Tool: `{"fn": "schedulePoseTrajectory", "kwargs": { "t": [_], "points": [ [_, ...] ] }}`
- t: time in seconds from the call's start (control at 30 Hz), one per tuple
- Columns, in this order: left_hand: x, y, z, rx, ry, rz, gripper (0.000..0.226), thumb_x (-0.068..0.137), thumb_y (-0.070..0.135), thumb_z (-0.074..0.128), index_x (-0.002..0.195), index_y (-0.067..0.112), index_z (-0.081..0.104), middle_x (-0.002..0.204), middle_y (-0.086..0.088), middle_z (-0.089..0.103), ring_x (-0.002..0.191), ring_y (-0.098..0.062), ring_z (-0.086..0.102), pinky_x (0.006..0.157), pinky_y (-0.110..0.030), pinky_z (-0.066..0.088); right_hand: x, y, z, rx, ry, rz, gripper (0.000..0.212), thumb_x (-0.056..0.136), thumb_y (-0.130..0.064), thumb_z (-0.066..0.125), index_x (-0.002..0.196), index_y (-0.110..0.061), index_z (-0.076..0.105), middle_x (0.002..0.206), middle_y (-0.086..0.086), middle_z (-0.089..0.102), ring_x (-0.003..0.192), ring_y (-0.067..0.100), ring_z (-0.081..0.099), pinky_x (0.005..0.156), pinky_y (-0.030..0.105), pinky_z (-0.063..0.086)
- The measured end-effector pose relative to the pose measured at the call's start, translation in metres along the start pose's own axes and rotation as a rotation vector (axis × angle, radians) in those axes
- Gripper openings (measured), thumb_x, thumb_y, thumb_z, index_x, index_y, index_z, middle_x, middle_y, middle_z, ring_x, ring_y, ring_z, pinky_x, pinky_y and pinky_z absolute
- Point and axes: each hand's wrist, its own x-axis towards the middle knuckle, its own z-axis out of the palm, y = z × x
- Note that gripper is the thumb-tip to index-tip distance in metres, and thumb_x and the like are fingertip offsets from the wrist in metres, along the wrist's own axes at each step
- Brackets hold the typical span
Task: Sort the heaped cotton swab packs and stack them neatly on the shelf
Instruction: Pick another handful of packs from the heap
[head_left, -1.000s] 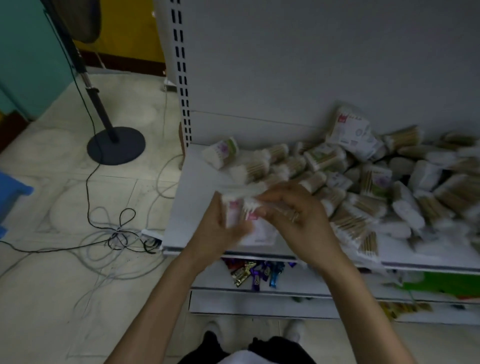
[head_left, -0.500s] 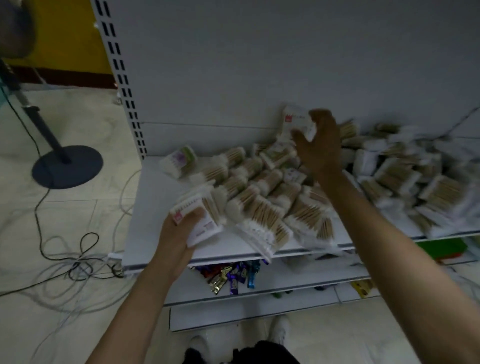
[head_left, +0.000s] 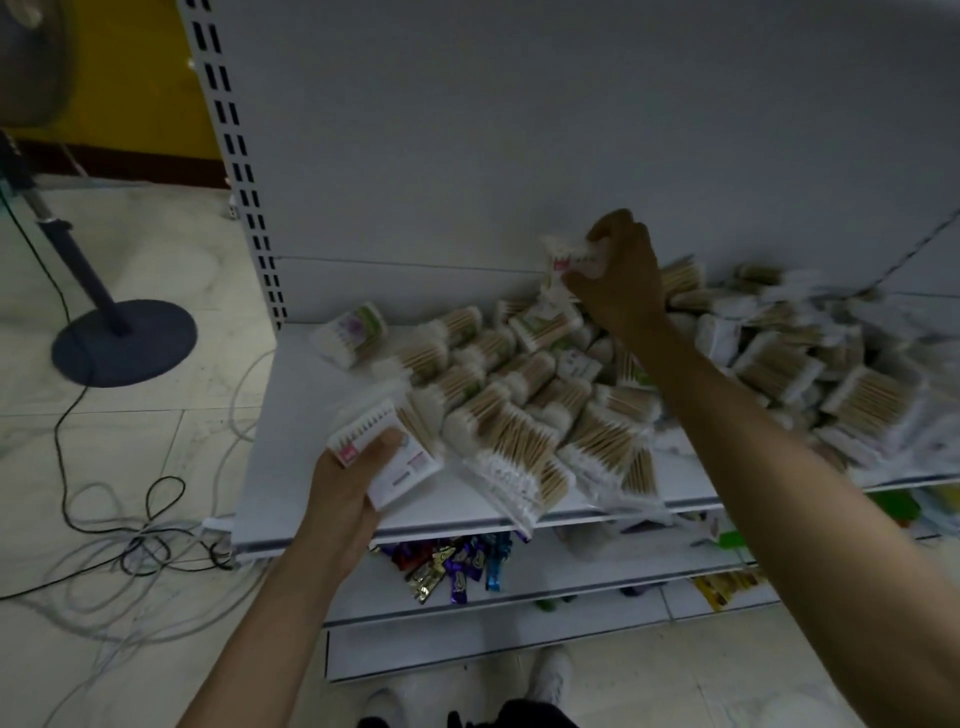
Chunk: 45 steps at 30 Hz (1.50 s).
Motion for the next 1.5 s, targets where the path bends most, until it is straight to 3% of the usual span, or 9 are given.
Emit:
{"fn": "schedulePoseTrajectory", "kwargs": {
  "t": [0.13, 0.27, 0.47, 0.63, 0.77, 0.93, 1.13, 1.3, 1.5],
  "points": [
    [-0.01, 0.007, 0.008, -0.206, -0.026, -0.053, 0.068, 0.008, 0.04, 0.098, 0.069, 0.021, 0.076, 0.071, 0.004, 0.072, 0.066, -0.006, 0.069, 0.058, -0.024, 0.058, -0.07, -0.034, -0.003, 0.455, -0.007, 0.123, 0.046, 0.074, -0.009, 0.078, 0.109, -0.02, 0.051, 0.1, -0.019, 0.049, 0.086, -0.003, 0.051, 0.066, 0.011, 0.045],
    [-0.021, 0.009, 0.027, -0.202, -0.154, -0.145, 0.065, 0.009, 0.032, 0.098, 0.067, 0.013, 0.076, 0.077, -0.004, 0.073, 0.072, -0.014, 0.071, 0.061, -0.03, 0.06, -0.14, -0.063, -0.004, 0.61, -0.213, 0.234, 0.051, 0.086, -0.019, 0.068, 0.131, -0.03, 0.047, 0.106, -0.034, 0.049, 0.088, -0.018, 0.055, 0.068, 0.003, 0.045],
    [-0.025, 0.005, 0.059, 0.144, -0.419, -0.178, 0.052, 0.029, 0.041, 0.096, 0.073, 0.018, 0.079, 0.075, -0.001, 0.074, 0.07, -0.014, 0.072, 0.059, -0.026, 0.057, -0.178, -0.065, 0.001, 0.663, -0.135, 0.381, 0.028, 0.1, -0.017, 0.041, 0.121, -0.02, 0.059, 0.115, -0.005, 0.064, 0.104, 0.006, 0.06, 0.084, 0.022, 0.048],
    [-0.026, -0.007, 0.076, 0.215, -0.505, -0.231, 0.057, 0.037, 0.047, 0.094, 0.087, 0.023, 0.078, 0.087, -0.002, 0.075, 0.08, -0.016, 0.072, 0.066, -0.028, 0.057, -0.183, -0.067, -0.015, 0.828, 0.069, 0.367, 0.032, 0.098, 0.001, 0.038, 0.102, -0.016, 0.064, 0.087, -0.015, 0.07, 0.082, 0.001, 0.064, 0.071, 0.017, 0.05],
    [-0.027, -0.015, 0.089, 0.247, -0.612, -0.286, 0.058, 0.045, 0.045, 0.093, 0.096, 0.023, 0.077, 0.095, -0.003, 0.074, 0.087, -0.017, 0.071, 0.073, -0.028, 0.056, -0.182, -0.06, -0.028, 0.864, 0.042, 0.37, 0.045, 0.091, -0.038, 0.036, 0.133, -0.028, 0.048, 0.128, -0.017, 0.057, 0.117, -0.006, 0.052, 0.098, 0.015, 0.043],
    [-0.027, -0.038, 0.115, 0.241, -0.491, -0.269, 0.07, 0.034, 0.044, 0.096, 0.098, 0.021, 0.076, 0.1, -0.009, 0.073, 0.092, -0.025, 0.07, 0.073, -0.036, 0.058, -0.174, -0.036, -0.045, 0.791, -0.03, 0.322, 0.043, 0.093, -0.049, 0.027, 0.129, -0.035, 0.048, 0.135, -0.01, 0.054, 0.123, -0.002, 0.049, 0.105, 0.022, 0.04],
    [-0.028, -0.061, 0.139, 0.059, -0.254, -0.219, 0.086, 0.018, 0.039, 0.098, 0.096, 0.016, 0.069, 0.089, -0.003, 0.075, 0.08, -0.017, 0.072, 0.06, -0.029, 0.058, -0.171, 0.051, -0.073, 0.206, 0.217, 0.164, 0.033, 0.095, -0.029, 0.049, 0.123, -0.015, 0.061, 0.117, -0.005, 0.062, 0.108, 0.009, 0.055, 0.088, 0.021, 0.044],
    [-0.028, -0.066, 0.147, 0.03, -0.16, -0.102, 0.068, 0.015, 0.039, 0.098, 0.078, 0.023, 0.078, 0.088, 0.0, 0.075, 0.081, -0.013, 0.072, 0.06, -0.026, 0.057, -0.167, 0.132, -0.083, -0.142, 0.166, 0.073, 0.03, 0.086, -0.012, 0.059, 0.116, -0.009, 0.062, 0.111, 0.013, 0.062, 0.1, 0.031, 0.054, 0.08, 0.032, 0.041],
    [-0.045, -0.099, 0.183, -0.051, -0.02, -0.047, 0.099, 0.019, 0.039, 0.099, 0.109, 0.015, 0.064, 0.102, -0.004, 0.074, 0.092, -0.016, 0.071, 0.065, -0.026, 0.058, -0.135, 0.179, -0.09, -0.282, -0.023, -0.128, 0.048, 0.076, -0.004, 0.064, 0.124, -0.011, 0.06, 0.122, 0.013, 0.063, 0.111, 0.034, 0.059, 0.087, 0.043, 0.049]
  ]
}}
